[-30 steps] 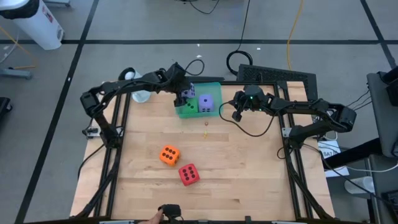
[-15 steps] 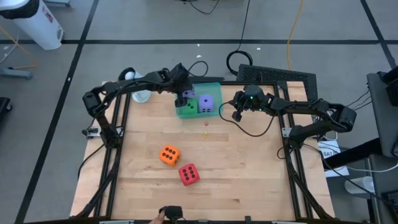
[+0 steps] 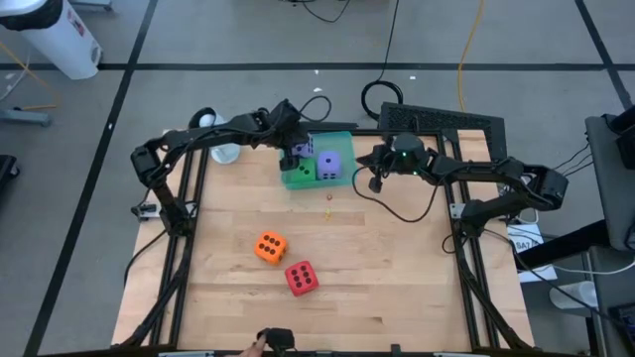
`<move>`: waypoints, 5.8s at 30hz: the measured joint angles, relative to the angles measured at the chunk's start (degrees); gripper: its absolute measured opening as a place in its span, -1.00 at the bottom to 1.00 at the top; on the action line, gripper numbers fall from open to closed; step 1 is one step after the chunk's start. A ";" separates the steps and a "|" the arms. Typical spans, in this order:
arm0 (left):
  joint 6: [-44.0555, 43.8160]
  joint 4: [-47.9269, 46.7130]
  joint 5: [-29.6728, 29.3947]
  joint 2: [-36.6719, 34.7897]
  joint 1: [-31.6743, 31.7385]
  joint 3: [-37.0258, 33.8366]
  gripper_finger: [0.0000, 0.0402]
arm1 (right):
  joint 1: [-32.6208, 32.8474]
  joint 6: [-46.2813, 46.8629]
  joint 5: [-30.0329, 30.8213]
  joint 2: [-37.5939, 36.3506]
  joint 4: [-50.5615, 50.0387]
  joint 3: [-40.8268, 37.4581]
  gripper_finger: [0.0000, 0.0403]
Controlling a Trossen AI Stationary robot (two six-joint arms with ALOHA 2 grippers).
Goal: Pick & Place Dice
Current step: Put the large purple dice into the blue bin, then put the large orange dice into the blue bin
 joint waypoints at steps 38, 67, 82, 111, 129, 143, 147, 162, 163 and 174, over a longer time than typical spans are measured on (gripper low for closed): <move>3.41 1.42 -0.40 0.02 -3.54 -0.09 0.98 | 0.23 -6.42 -10.52 35.68 -6.94 37.02 -1.00; 2.34 1.42 2.14 0.04 -2.27 0.00 0.98 | 7.60 -18.10 5.19 32.08 -5.30 37.12 -1.00; 3.08 -2.90 -3.65 -3.34 -2.82 -0.02 0.98 | 6.47 -15.67 5.64 27.78 -11.93 36.99 -1.00; -22.46 49.34 29.18 -44.64 -0.70 -46.87 -0.78 | 2.98 3.11 -3.73 -14.04 -0.64 -3.38 -1.00; -21.82 48.78 28.11 -54.03 -0.35 -52.76 -0.97 | 3.39 2.65 -3.78 -9.62 -0.36 -3.35 -1.00; -23.70 36.76 32.95 -53.96 -6.80 -47.38 -0.77 | 3.39 2.61 -3.69 -10.08 2.11 -3.33 -1.00; -18.79 20.60 17.17 -53.89 -15.00 -39.41 -0.68 | 3.39 2.61 -3.67 -10.08 2.35 -3.33 -1.00; -30.64 -2.33 1.95 -41.51 -33.27 -27.06 0.60 | 3.39 2.61 -3.71 -10.08 2.18 -3.31 -1.00; -31.70 -2.26 1.49 -40.68 -33.68 -27.06 0.69 | 3.38 2.61 -3.71 -10.08 2.13 -3.31 -1.00; -28.76 -2.04 4.44 -33.27 -39.15 -27.08 0.97 | 3.37 2.61 -3.73 -10.08 1.71 -3.31 -1.00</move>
